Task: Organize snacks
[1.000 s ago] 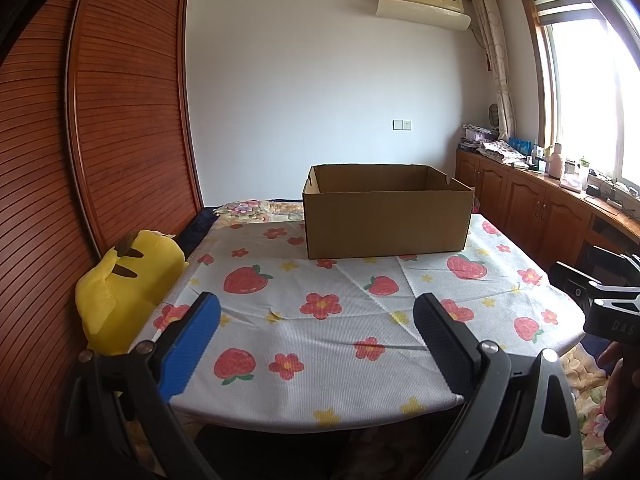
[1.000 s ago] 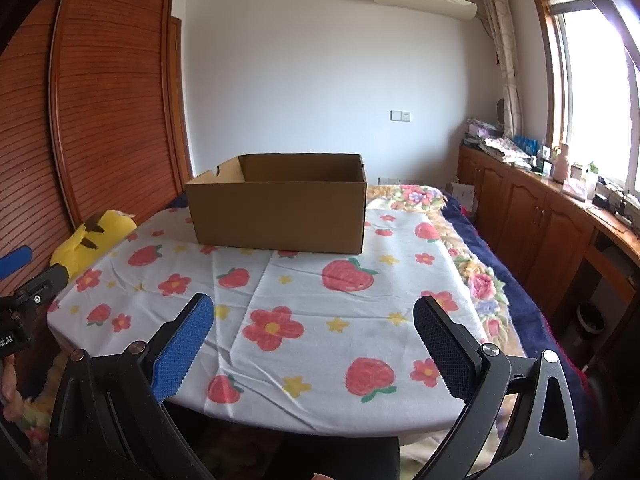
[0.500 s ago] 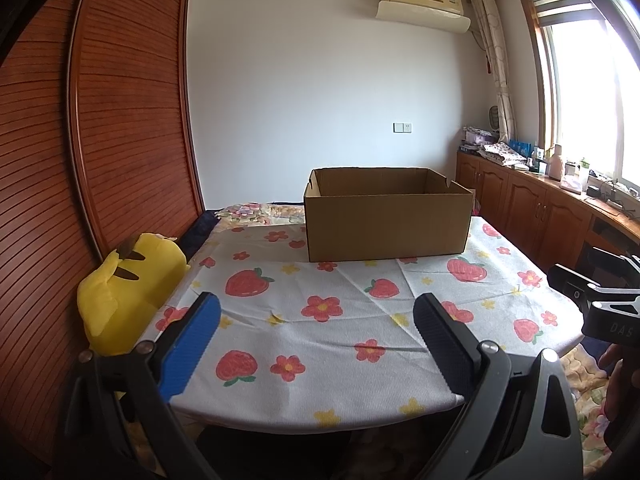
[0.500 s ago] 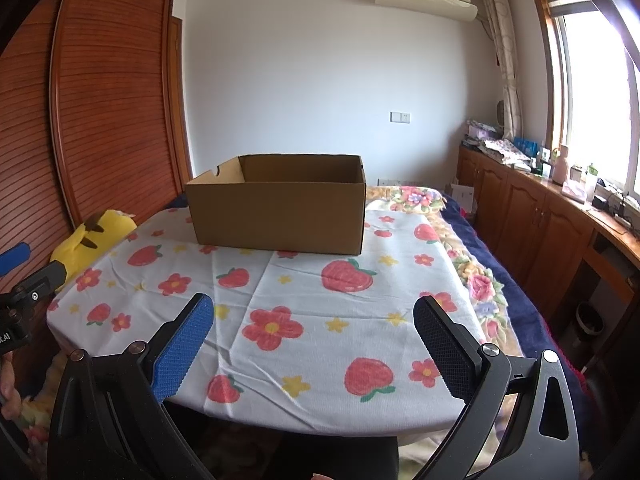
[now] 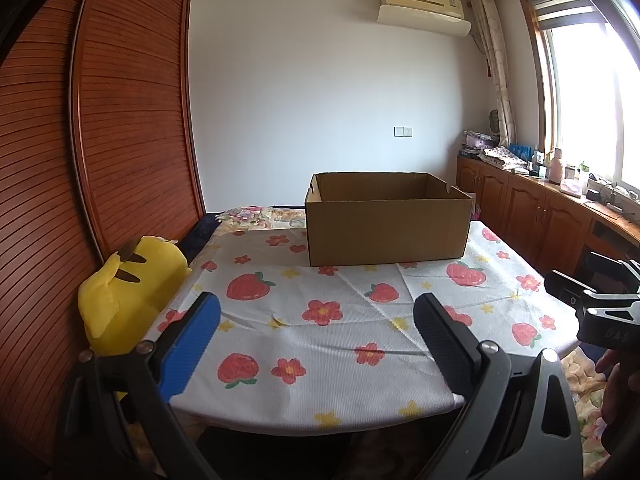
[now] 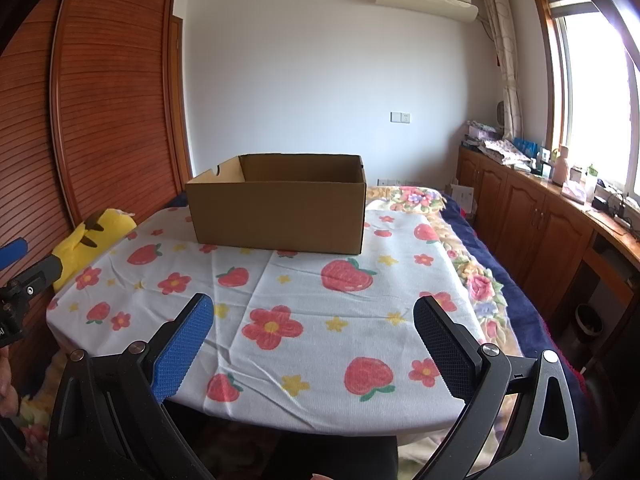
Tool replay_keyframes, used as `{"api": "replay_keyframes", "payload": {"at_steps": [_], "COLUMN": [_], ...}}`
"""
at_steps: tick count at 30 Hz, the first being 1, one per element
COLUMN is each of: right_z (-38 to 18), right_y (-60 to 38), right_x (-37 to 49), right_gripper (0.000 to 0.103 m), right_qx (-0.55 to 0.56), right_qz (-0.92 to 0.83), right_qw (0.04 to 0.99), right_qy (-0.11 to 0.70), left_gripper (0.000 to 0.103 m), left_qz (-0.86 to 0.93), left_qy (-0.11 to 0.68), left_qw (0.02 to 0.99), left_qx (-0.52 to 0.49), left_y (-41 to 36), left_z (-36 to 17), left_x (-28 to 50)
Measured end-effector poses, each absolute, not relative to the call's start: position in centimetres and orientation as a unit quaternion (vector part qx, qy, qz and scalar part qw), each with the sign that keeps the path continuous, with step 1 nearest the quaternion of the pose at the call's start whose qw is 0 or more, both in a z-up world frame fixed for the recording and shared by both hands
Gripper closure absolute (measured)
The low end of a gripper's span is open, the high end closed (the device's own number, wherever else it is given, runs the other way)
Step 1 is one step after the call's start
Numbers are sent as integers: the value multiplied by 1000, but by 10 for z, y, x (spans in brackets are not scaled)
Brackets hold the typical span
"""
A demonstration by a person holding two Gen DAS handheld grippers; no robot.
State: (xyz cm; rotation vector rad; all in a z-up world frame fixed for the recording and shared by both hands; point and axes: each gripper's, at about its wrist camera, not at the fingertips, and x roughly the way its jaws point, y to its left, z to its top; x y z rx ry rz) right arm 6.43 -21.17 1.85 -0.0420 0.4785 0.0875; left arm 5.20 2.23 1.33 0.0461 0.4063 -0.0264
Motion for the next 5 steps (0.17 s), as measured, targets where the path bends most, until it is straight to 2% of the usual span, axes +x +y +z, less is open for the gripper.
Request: {"api": "replay_keyframes", "payload": {"at_steps": [5], "right_z": [19], "right_y": [-211], "right_x": [64], "right_gripper": [1], "right_qx": [-22], "right_qz": [43], "right_qw": [970], "right_qy": [237], "left_gripper": [5], "left_qz": [-14], "left_qy": [202], "left_qw": [979], "left_qx": [23], "left_y": [22], "left_z": [14], "left_x": [52]}}
